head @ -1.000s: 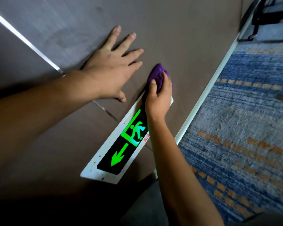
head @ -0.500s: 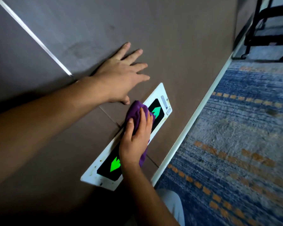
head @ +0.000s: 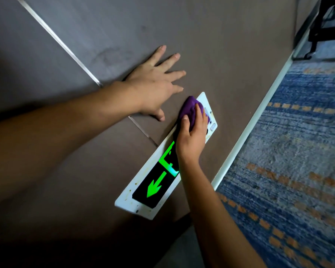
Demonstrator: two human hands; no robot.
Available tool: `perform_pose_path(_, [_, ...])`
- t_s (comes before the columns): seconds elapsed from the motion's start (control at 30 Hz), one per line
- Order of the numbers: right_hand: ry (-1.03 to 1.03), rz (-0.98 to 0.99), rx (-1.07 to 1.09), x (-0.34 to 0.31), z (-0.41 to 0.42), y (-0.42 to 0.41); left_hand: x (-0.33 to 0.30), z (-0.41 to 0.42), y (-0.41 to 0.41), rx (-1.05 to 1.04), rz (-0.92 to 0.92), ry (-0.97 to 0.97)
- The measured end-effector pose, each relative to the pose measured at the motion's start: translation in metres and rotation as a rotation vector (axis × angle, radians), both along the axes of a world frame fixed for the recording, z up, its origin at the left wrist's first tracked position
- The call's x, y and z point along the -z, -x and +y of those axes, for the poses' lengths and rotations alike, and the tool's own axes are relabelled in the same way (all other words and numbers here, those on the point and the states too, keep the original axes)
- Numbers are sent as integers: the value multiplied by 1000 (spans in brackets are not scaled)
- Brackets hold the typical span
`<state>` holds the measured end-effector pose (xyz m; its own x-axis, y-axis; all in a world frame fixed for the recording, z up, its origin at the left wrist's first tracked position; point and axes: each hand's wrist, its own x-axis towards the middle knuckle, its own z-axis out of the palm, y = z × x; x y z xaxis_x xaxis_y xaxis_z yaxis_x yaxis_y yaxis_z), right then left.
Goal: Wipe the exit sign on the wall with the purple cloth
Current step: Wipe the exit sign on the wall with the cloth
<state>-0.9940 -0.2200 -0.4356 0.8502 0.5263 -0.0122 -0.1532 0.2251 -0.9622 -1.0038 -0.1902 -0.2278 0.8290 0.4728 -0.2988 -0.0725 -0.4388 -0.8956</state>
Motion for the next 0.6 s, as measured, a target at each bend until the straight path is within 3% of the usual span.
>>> perform_pose_path(0.37, [34,-47,143,-10,-30,94,-7,-2,-14,-59,99,45])
perform_pose_path(0.6, [6,-62,79,-5,-30,84,-7,-15,6,-90,66,131])
